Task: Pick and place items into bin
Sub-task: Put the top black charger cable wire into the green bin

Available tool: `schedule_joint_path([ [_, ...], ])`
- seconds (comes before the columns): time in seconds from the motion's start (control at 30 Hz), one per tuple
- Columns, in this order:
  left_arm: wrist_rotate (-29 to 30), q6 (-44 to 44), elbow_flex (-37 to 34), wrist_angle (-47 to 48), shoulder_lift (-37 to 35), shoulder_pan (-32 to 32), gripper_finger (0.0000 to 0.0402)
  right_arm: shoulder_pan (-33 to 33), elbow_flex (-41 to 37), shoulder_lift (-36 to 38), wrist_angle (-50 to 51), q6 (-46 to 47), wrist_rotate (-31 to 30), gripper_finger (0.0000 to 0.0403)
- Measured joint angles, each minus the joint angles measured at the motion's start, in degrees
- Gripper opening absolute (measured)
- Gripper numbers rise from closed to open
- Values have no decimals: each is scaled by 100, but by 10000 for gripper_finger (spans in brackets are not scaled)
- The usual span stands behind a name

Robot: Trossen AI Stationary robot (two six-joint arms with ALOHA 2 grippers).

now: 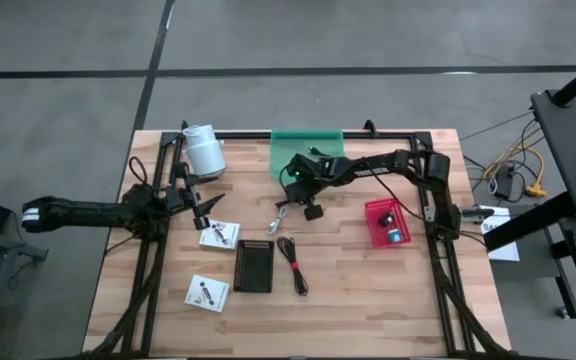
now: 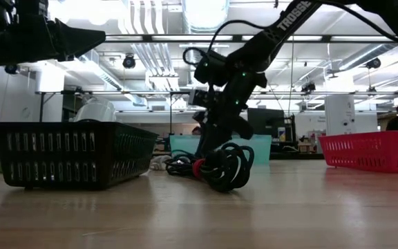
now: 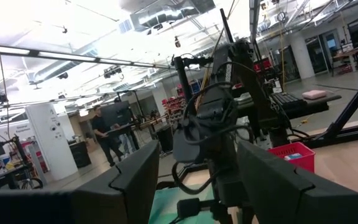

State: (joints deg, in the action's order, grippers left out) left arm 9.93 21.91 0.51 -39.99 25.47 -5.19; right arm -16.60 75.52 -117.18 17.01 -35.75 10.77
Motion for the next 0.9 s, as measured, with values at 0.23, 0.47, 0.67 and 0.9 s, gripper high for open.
schedule_joint_path([
  [0.23, 0, 0, 0, 2, 0, 2, 200, -4, 1, 398, -65, 104, 121, 13],
  [0.47, 11, 0, -2, 4, 0, 0, 200, 2, -27, 865, -398, 644, 511, 13],
  [0.67, 96, 0, -2, 2, 0, 0, 200, -95, -40, 933, -559, 1742, -1588, 13],
  [0.9, 98, 0, -2, 2, 0, 0, 200, -312, -78, 933, -247, 3334, -3656, 13],
])
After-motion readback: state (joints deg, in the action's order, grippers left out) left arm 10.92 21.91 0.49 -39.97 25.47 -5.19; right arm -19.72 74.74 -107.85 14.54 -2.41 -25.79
